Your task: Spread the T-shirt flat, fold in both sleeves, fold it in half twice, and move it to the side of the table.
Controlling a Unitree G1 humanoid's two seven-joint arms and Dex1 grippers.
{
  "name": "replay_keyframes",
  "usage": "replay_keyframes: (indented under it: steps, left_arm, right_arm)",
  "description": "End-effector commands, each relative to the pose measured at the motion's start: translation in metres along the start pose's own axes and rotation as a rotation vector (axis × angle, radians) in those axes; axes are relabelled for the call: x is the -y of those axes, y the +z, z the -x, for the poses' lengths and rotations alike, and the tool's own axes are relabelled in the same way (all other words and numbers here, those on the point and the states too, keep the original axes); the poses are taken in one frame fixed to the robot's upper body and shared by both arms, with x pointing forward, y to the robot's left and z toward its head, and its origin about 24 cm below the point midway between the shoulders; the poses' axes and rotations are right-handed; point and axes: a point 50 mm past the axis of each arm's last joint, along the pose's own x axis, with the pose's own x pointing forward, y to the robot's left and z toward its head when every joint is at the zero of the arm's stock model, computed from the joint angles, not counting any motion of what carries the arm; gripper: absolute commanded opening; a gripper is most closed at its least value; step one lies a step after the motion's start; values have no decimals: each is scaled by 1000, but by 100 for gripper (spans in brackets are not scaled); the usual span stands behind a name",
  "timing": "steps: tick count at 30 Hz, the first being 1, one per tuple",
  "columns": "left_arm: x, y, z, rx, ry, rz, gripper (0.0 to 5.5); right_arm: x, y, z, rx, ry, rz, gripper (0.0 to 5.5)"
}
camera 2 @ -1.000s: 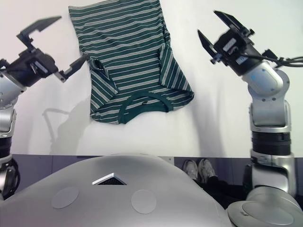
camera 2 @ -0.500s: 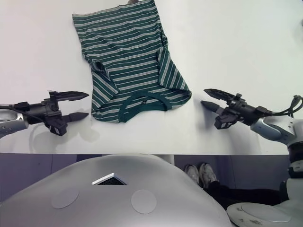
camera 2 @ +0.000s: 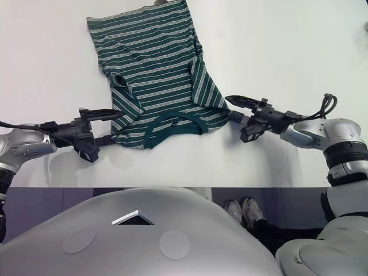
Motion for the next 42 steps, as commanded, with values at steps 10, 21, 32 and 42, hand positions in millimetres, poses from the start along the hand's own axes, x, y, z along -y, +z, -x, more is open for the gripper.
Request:
replay_keyframes:
  steps: [10,21,32,42]
  left_arm:
    - [23,2,-9,-13,-207,91,238]
    - [-29,5,-20,128,-262,594,18]
    - [-81,65,10,429,-705,978,0]
    - [-135,-14,16,409,-478,1472,0]
  right_arm:
    - [-55,21,-2,65,287,-91,91]
    - [68,41,-23,148,470,-343,0]
    - [99,83,29,189,1152,-767,0]
    - [126,-16,22,8,697,-1393,0]
